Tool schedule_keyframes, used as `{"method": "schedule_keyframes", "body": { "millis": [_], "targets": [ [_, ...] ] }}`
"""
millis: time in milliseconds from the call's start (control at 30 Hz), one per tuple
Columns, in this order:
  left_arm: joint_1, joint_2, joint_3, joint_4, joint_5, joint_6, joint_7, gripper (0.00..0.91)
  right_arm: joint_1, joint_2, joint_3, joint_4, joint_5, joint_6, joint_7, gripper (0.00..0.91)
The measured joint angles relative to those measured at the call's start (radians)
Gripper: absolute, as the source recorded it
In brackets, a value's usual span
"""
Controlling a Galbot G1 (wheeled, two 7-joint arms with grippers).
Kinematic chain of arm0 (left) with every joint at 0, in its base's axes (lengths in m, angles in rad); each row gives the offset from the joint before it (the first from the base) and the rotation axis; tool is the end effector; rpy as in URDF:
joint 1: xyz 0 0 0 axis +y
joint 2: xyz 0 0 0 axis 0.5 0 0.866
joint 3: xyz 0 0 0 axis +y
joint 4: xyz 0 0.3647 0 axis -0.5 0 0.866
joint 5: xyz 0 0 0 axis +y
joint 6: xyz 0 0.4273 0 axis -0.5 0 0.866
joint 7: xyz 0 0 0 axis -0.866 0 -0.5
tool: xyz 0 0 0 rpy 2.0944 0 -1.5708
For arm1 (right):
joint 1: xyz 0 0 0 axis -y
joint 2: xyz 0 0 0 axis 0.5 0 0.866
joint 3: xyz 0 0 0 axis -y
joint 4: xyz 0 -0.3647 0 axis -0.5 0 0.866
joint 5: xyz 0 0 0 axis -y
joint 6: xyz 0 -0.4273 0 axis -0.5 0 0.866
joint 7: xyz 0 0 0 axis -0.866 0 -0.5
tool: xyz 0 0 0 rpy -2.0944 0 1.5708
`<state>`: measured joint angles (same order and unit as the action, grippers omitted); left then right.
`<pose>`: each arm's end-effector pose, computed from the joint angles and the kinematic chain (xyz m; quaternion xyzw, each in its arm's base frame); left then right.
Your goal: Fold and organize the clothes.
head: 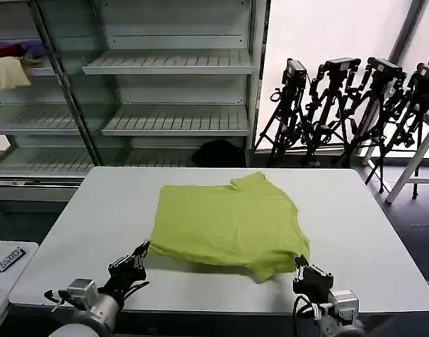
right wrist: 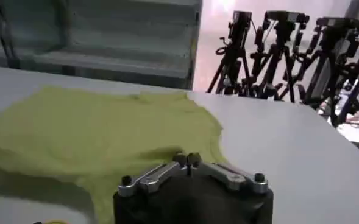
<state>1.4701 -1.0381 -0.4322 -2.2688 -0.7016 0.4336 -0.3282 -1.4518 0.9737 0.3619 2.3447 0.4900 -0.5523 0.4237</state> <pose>0.2592 0.0200 -0.2184 -0.0740 -0.9804 0.0666 0.1702 0.2449 0.0035 -0.1944 0.0509 -0.9828 0.0737 0.1618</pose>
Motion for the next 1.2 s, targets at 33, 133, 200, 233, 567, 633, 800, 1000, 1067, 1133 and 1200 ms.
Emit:
{"method": "schedule_keyframes", "body": {
  "millis": [33,133,200,233,567,633,800,1000,1067,1133,1200],
  "targets": [
    [-0.014,-0.001,0.007,0.009,-0.002,-0.002,-0.002,0.0,0.016,-0.003,-0.001,-0.014,-0.001,0.007,-0.012,0.0],
    [-0.055,0.0,0.023,0.036,-0.006,-0.01,-0.007,0.0,0.067,-0.009,-0.008,-0.061,0.0,0.033,-0.053,0.0],
    [-0.081,0.0,0.035,0.054,-0.008,-0.014,-0.009,0.0,0.1,-0.01,-0.016,-0.095,0.001,0.051,-0.08,0.0],
    [-0.094,-0.001,0.04,0.063,-0.008,-0.015,-0.011,0.0,0.115,-0.01,-0.02,-0.11,0.001,0.058,-0.092,0.0],
    [-0.203,-0.026,0.092,0.167,0.013,-0.016,-0.02,0.01,0.244,-0.008,-0.075,-0.253,-0.007,0.119,-0.183,0.0],
    [-0.22,-0.029,0.099,0.186,0.017,-0.015,-0.021,0.01,0.266,-0.007,-0.087,-0.277,-0.013,0.129,-0.193,0.0],
    [-0.251,-0.035,0.112,0.226,0.024,-0.014,-0.022,0.01,0.314,0.003,-0.111,-0.331,-0.022,0.147,-0.205,0.0],
    [-0.282,-0.045,0.128,0.271,0.033,-0.014,-0.023,0.04,0.359,0.008,-0.133,-0.384,-0.035,0.165,-0.215,0.907],
    [-0.292,-0.047,0.134,0.284,0.036,-0.012,-0.024,0.05,0.372,0.011,-0.14,-0.4,-0.039,0.167,-0.216,0.907],
    [-0.302,-0.048,0.139,0.295,0.04,-0.012,-0.024,0.091,0.386,0.015,-0.148,-0.416,-0.045,0.171,-0.215,0.907],
    [-0.312,-0.05,0.144,0.305,0.042,-0.009,-0.025,0.292,0.398,0.019,-0.154,-0.429,-0.05,0.176,-0.212,0.907]
  ]
}}
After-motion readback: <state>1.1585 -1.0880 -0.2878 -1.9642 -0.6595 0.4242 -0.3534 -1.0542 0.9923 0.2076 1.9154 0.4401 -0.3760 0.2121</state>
